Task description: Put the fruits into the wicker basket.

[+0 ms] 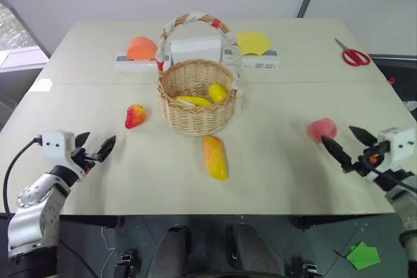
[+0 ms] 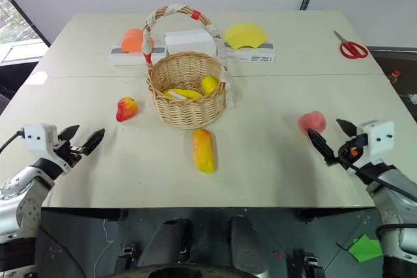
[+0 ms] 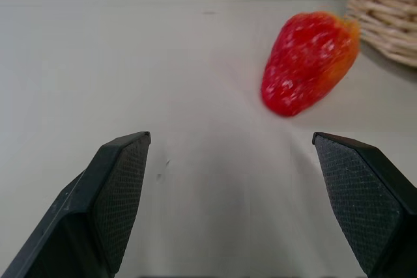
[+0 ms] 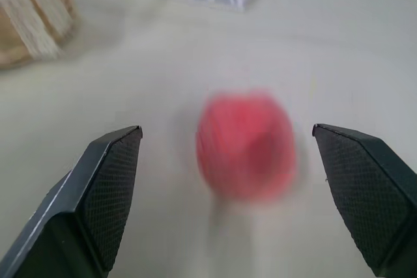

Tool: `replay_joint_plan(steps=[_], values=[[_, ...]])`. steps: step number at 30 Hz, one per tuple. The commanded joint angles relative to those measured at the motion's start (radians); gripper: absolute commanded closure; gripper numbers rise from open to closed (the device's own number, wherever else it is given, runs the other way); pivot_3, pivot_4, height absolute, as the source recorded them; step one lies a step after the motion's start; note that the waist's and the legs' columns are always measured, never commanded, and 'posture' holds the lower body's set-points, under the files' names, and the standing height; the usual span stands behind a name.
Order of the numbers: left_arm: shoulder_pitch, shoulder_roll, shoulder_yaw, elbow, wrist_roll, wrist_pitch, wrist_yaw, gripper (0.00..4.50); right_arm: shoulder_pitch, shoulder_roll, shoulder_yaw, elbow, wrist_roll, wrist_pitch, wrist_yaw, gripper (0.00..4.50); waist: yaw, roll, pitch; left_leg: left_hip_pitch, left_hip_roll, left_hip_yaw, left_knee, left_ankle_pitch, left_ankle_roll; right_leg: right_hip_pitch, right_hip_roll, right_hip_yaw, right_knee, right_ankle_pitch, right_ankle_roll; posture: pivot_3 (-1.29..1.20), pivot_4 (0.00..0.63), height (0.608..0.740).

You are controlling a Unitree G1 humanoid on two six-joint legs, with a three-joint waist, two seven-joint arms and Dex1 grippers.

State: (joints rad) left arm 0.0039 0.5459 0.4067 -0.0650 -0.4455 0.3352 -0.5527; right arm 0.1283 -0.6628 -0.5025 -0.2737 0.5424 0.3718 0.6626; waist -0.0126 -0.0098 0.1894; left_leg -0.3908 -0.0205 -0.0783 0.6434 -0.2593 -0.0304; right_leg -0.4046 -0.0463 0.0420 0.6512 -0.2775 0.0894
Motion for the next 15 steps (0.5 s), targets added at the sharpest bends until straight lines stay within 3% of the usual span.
replay_joint_plan(steps=[1,10,15], values=[[-0.052,0.067,-0.022,-0.077,-0.009,0.052,-0.033,0.22,-0.035,-0.066,0.077,-0.175,0.067,0.076,0.059,0.13,-0.002,0.0,0.0,0.0,0.0,0.0,0.0,0.0,0.0,0.0,0.0,0.0,0.0,0.0,0.0,0.0,0.15,0.74],[-0.272,0.21,-0.251,0.02,0.196,0.137,-0.035,0.22,-0.241,-0.02,0.41,-0.377,0.072,0.175,0.031,0.13,0.0,-0.001,0.0,-0.001,0.0,-0.001,0.0,0.0,0.0,0.0,0.001,-0.001,0.0,0.0,0.0,0.0,0.15,0.74],[-0.415,0.203,-0.347,0.145,0.268,0.172,-0.037,0.22,-0.297,0.025,0.524,-0.385,0.032,0.173,0.012,0.13,0.001,-0.001,0.0,-0.001,-0.001,-0.002,0.0,0.0,0.0,0.0,0.0,-0.002,0.0,0.0,0.0,0.0,0.15,0.74]])
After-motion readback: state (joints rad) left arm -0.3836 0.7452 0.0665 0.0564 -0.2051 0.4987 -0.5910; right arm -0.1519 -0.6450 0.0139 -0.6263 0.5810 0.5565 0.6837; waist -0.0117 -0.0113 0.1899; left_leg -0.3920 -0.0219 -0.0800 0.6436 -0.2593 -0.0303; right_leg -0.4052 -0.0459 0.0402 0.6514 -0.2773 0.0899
